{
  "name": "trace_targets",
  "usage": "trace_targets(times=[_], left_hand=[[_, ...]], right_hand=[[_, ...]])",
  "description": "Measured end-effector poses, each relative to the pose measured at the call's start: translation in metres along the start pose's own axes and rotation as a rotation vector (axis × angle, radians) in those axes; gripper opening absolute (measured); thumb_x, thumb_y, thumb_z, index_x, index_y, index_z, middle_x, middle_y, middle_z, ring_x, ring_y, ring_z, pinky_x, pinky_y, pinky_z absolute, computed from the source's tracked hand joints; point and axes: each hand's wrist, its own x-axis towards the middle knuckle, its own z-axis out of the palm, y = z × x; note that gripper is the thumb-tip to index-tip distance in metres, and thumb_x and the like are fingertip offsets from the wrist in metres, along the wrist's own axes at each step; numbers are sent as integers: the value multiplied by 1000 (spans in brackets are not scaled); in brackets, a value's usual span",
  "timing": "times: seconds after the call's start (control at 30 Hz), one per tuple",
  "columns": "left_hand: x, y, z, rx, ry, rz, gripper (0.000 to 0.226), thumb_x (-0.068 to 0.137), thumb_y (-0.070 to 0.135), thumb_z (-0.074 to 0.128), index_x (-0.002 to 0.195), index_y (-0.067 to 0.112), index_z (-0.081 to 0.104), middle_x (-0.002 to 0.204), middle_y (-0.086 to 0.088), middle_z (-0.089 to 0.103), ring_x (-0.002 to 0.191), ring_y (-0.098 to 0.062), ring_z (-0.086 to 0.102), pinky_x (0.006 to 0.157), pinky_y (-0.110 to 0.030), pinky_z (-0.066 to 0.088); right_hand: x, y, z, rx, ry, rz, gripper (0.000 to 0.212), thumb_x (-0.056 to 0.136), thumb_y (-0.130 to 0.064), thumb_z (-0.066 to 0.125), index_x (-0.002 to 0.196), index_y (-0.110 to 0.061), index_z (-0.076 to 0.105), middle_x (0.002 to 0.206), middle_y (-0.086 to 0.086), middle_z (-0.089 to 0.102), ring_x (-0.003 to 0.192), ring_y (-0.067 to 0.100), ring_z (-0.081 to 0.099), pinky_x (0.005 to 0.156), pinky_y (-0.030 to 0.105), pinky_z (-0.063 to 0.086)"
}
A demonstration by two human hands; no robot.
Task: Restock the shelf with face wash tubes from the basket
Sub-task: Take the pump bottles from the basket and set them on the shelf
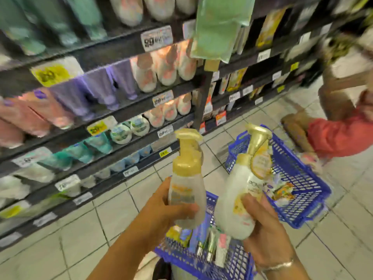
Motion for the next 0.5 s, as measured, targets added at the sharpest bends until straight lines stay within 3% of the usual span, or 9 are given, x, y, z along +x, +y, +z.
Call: trace_targets(times=[0.13, 0.23, 0.37, 0.5], left_hand=[[-48, 76, 9, -87, -69, 116, 65, 43, 10, 81, 104, 22, 62, 85, -7, 72, 76, -20, 69, 62, -31, 56], [-78, 127, 14, -177, -64, 214, 91, 29, 16, 92, 111, 20, 54, 90, -4, 73, 81, -19, 70, 63, -34, 56], [-116, 185, 28, -298, -92, 329, 95, 23, 18, 93, 109, 14, 55, 89, -6, 73, 78, -20, 71, 60, -37, 57], [-146, 225, 45, -438, -115, 319, 90, 13, 19, 93, 98, 10, 65, 80, -15, 73, 68, -31, 71, 51, -48, 55]], right_hand=[[-35, -38, 65, -68, -94, -78, 34, 64, -12, 56, 94, -19, 70, 79, 1, 75, 68, 13, 71, 57, 24, 56], [-61, -62, 105, -90, -144, -141, 37, 64, -11, 57, 100, -17, 63, 78, 2, 74, 67, 14, 71, 56, 25, 56], [-90, -91, 148, -97, -237, -195, 39, 65, -9, 57, 103, -15, 62, 78, 5, 74, 66, 17, 70, 55, 25, 56], [-107, -114, 177, -100, -327, -239, 42, 64, -11, 59, 106, -15, 62, 87, 10, 74, 72, 21, 71, 64, 32, 59]])
